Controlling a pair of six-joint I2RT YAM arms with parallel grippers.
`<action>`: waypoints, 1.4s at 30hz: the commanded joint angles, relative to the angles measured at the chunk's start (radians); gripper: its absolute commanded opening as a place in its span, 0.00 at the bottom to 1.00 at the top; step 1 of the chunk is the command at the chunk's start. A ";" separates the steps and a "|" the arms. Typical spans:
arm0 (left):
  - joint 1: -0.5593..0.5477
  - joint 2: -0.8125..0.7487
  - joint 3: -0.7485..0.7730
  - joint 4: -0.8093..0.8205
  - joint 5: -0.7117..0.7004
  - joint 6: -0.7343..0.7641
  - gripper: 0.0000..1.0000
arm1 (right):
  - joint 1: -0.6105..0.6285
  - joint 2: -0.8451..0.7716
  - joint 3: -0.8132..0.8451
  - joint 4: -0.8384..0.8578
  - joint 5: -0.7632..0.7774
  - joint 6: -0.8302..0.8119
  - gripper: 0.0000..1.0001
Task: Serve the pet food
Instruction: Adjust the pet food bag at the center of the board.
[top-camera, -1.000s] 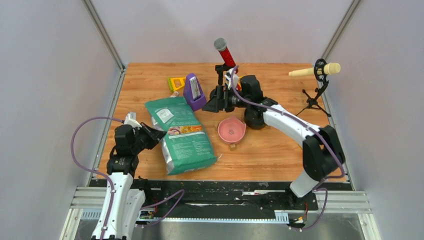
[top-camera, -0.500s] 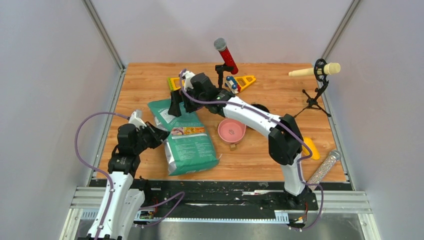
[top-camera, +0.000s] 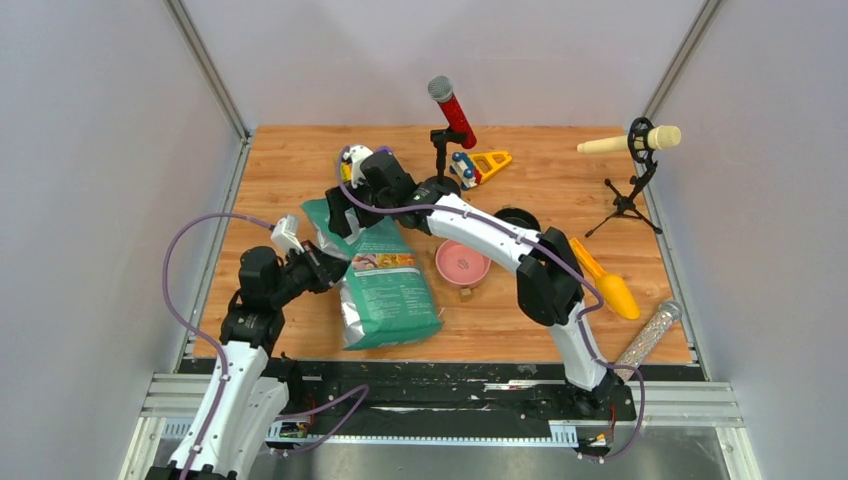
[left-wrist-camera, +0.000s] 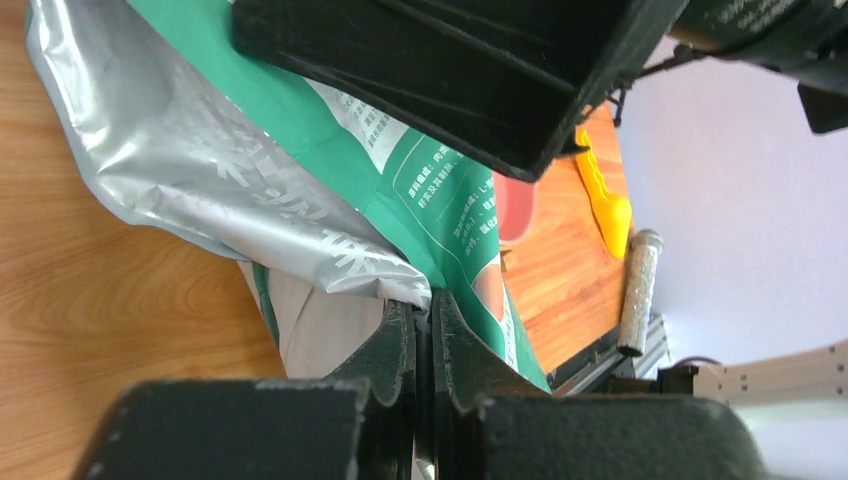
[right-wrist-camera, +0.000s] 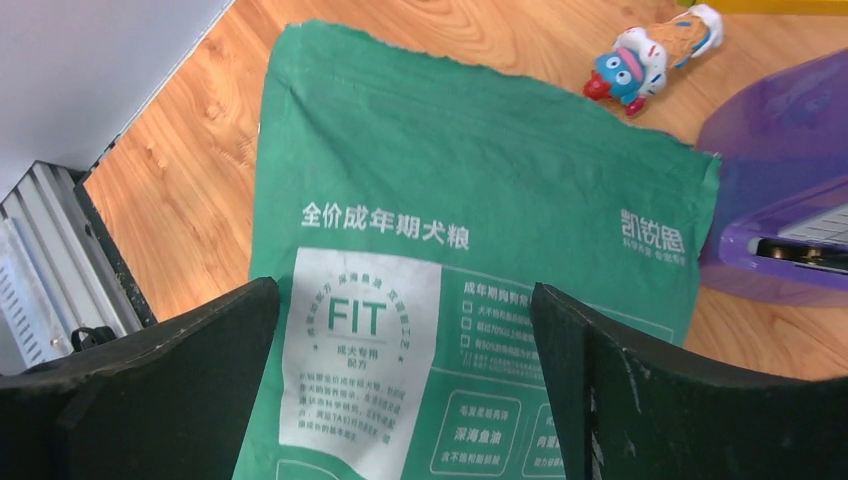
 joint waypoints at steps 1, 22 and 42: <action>-0.062 -0.043 0.095 0.397 0.252 0.046 0.00 | 0.003 -0.117 -0.016 0.011 0.084 0.014 1.00; -0.363 -0.039 0.114 0.482 0.315 0.288 0.00 | -0.290 -0.658 -0.483 0.023 -0.391 -0.238 1.00; -0.452 0.010 0.117 0.521 0.464 0.337 0.00 | -0.455 -0.352 -0.219 -0.512 -0.985 -0.923 0.96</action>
